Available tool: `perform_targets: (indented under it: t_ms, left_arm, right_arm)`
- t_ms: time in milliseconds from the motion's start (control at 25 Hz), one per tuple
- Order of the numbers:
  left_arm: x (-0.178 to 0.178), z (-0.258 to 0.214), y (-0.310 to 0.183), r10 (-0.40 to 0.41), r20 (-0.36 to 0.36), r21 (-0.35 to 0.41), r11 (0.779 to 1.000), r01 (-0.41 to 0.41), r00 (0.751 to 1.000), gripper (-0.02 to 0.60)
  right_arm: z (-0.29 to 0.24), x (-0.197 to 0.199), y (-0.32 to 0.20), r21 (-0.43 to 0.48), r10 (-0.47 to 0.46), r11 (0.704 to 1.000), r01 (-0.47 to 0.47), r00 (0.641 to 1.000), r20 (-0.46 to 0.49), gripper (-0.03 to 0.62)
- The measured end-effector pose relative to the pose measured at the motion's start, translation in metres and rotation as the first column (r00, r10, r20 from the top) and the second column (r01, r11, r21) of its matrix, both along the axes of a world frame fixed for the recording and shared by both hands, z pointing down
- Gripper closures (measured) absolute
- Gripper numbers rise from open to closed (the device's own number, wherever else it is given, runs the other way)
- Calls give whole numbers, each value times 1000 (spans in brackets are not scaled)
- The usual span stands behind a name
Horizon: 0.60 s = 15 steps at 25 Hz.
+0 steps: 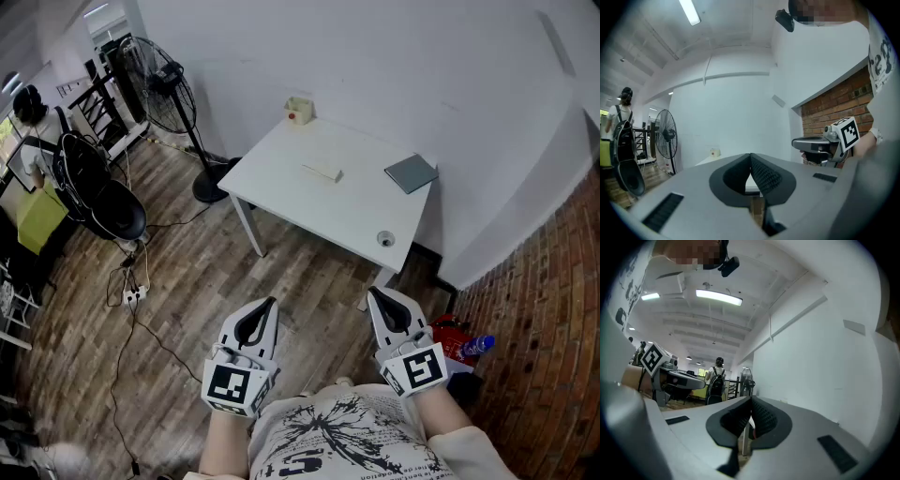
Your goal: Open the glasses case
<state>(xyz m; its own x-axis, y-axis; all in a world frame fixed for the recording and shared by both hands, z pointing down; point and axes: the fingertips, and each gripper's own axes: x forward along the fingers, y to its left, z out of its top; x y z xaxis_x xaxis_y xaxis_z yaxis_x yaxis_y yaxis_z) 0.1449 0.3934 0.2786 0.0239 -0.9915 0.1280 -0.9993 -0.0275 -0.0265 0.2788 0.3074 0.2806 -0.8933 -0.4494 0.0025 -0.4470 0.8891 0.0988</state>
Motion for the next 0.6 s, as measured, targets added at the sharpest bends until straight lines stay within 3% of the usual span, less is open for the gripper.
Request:
perform_targets:
  t_ms: [440,600]
  left_arm:
    - [-17,0,10,14,-6,14,1000,-14,1000,568]
    - [-26,5,19,40,-14,18,999,-40,999,568]
  right_arm:
    - [5,-20,13,-11,-3,1000,3,1000,-8,582]
    - [5,-33,21,-5,39,999,-39,999,20,587]
